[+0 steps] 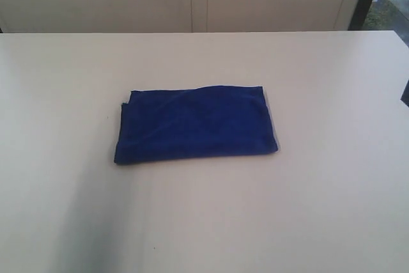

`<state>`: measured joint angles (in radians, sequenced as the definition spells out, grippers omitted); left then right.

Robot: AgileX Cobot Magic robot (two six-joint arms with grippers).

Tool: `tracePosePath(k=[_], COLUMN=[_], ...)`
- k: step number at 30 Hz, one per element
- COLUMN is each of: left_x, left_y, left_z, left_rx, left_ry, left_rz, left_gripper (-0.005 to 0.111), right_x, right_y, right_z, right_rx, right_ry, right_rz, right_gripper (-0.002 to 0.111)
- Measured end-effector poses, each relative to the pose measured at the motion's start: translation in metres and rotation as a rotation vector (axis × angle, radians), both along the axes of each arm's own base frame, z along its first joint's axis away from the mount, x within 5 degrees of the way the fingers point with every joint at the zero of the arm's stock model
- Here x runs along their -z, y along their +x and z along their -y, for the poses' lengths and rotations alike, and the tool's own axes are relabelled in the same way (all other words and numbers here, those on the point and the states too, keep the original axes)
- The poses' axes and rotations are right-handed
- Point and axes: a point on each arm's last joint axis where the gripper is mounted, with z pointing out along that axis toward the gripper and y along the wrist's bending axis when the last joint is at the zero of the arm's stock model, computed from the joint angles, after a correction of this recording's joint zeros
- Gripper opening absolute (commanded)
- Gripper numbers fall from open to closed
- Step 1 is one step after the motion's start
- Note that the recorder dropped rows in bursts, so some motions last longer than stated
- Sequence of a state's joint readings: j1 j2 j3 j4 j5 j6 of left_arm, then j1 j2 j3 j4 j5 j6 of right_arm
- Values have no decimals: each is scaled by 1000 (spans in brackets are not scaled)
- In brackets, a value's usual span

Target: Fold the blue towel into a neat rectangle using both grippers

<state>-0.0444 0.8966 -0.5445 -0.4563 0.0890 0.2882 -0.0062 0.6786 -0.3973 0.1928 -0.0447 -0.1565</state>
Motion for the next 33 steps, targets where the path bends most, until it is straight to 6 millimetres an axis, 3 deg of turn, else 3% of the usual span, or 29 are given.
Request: tracePosePath(k=[12, 19, 24, 33], left_x=[1, 1, 1, 1], left_y=[0, 0, 0, 0], left_z=[0, 0, 0, 0], left_rx=[3, 3, 3, 3], left_ry=[1, 1, 1, 1], left_rz=[-7, -7, -7, -7], left_gripper=[0, 0, 0, 0], right_x=[1, -16, -27, -34], right_y=[-2, -27, -47, -63], right_z=[-1, 0, 11, 15], right_rx=[-6, 0, 110, 188], right_ry=[1, 0, -13, -30], right_rz=[-19, 107, 209, 286], right_gripper=[0, 0, 0, 0])
